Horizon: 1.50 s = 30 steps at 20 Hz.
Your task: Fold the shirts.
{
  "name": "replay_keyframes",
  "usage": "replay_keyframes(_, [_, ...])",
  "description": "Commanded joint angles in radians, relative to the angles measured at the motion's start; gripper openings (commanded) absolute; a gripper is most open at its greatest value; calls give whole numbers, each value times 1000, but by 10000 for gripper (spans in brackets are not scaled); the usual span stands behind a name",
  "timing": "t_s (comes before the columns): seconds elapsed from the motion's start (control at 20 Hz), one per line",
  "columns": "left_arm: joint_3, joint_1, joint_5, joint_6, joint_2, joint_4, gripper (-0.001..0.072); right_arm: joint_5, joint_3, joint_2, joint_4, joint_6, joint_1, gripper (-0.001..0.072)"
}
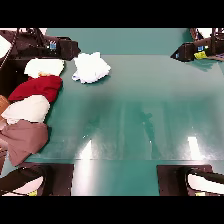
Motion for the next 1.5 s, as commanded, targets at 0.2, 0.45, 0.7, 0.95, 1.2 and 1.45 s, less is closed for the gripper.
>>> replay_keyframes(0.2, [0, 0, 0, 0, 0, 1, 26, 0, 1, 0, 0, 0, 1, 16])
replay_keyframes(0.45, [0, 0, 0, 0, 0, 0, 26, 0, 1, 0, 0, 0, 1, 16])
replay_keyframes(0.7, [0, 0, 116, 0, -14, 28, 292, -41, 1, 0, 2, 0, 1, 16])
replay_keyframes(0.95, [0, 3, 219, -71, -228, 171, 624, -63, 1, 0, 10, 1, 7, 15])
replay_keyframes(1.2, [22, 5, 493, -143, -575, 171, 623, -27, 1, 0, 10, 1, 7, 15])
replay_keyframes(1.45, [110, 5, 513, -159, -724, 172, 616, 29, 0, 0, 9, 1, 7, 16])
